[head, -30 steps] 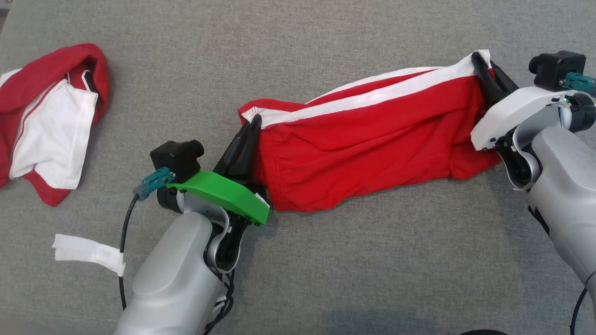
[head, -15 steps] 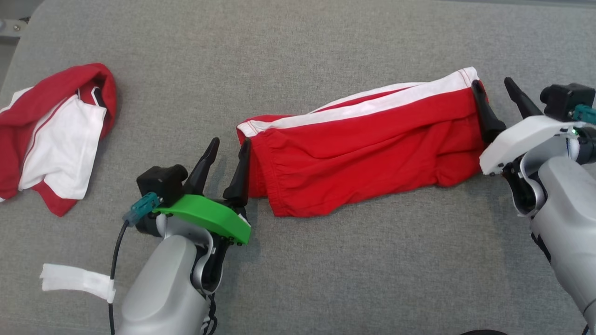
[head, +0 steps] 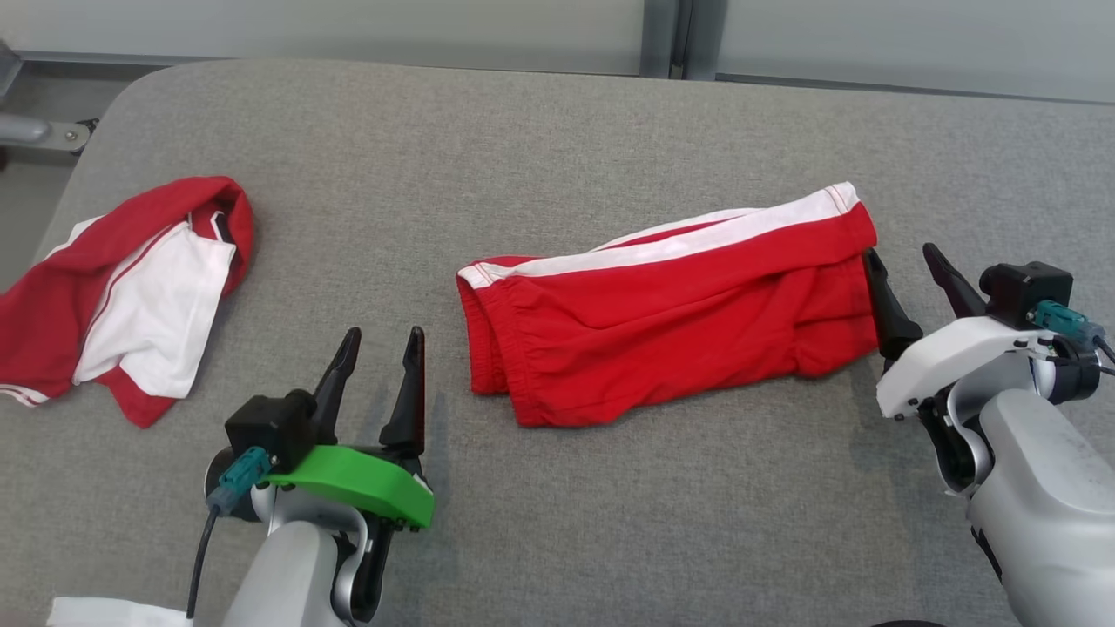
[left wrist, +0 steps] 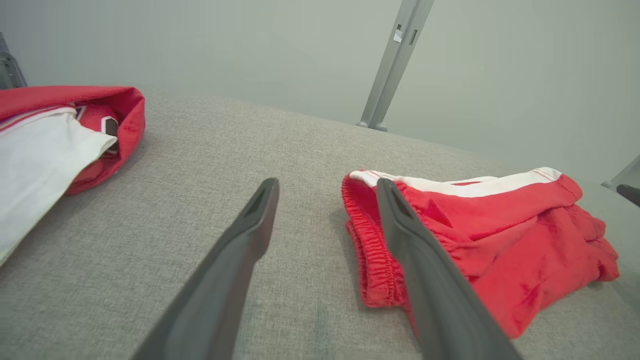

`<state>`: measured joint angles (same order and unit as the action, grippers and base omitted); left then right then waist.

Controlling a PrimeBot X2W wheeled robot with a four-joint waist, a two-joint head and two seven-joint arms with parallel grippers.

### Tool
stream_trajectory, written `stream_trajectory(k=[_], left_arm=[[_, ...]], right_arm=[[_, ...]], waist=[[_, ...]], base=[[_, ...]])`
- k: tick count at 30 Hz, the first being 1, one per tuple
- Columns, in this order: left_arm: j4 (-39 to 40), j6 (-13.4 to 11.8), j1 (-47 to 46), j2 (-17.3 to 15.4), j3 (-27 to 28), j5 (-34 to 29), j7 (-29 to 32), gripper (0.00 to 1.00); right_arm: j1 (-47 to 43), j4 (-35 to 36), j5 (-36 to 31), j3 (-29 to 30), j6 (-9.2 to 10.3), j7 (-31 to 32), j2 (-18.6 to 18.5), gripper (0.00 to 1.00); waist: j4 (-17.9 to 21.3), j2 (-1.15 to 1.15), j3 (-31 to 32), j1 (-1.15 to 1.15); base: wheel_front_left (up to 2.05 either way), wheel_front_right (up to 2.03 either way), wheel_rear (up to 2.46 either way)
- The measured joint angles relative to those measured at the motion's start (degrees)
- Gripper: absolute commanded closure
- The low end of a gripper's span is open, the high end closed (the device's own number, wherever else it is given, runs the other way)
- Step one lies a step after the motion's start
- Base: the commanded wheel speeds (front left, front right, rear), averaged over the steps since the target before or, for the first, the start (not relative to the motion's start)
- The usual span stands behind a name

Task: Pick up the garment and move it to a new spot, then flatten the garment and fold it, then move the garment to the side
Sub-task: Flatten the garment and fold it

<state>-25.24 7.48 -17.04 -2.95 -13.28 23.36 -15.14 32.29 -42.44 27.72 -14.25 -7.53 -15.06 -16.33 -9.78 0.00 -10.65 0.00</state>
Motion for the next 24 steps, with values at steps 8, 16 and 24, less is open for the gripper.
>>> stream_trajectory(k=[8, 16, 24], left_arm=[[2.2, 0.0, 2.1, 0.1, 0.2, -1.0, 0.0, 0.00], [2.7, 0.0, 2.4, 0.1, 0.3, -1.0, 0.0, 0.00], [2.6, 0.0, 2.4, 0.1, 0.5, -1.3, 0.0, 0.00]], right_arm=[[-0.6, -1.6, -3.8, 6.2, 0.00, 0.0, 0.7, 0.00], [0.7, -5.4, -7.7, 12.0, 0.00, 0.0, 2.3, 0.00], [1.0, -11.5, -8.2, 13.3, 0.00, 0.0, 4.0, 0.00]], waist=[[-2.4, 0.00, -0.1, 0.00], [-5.3, 0.00, -2.2, 0.00], [-7.0, 0.00, -3.4, 0.00]], base=[[0.00, 0.00, 0.00], [0.00, 0.00, 0.00], [0.00, 0.00, 0.00]])
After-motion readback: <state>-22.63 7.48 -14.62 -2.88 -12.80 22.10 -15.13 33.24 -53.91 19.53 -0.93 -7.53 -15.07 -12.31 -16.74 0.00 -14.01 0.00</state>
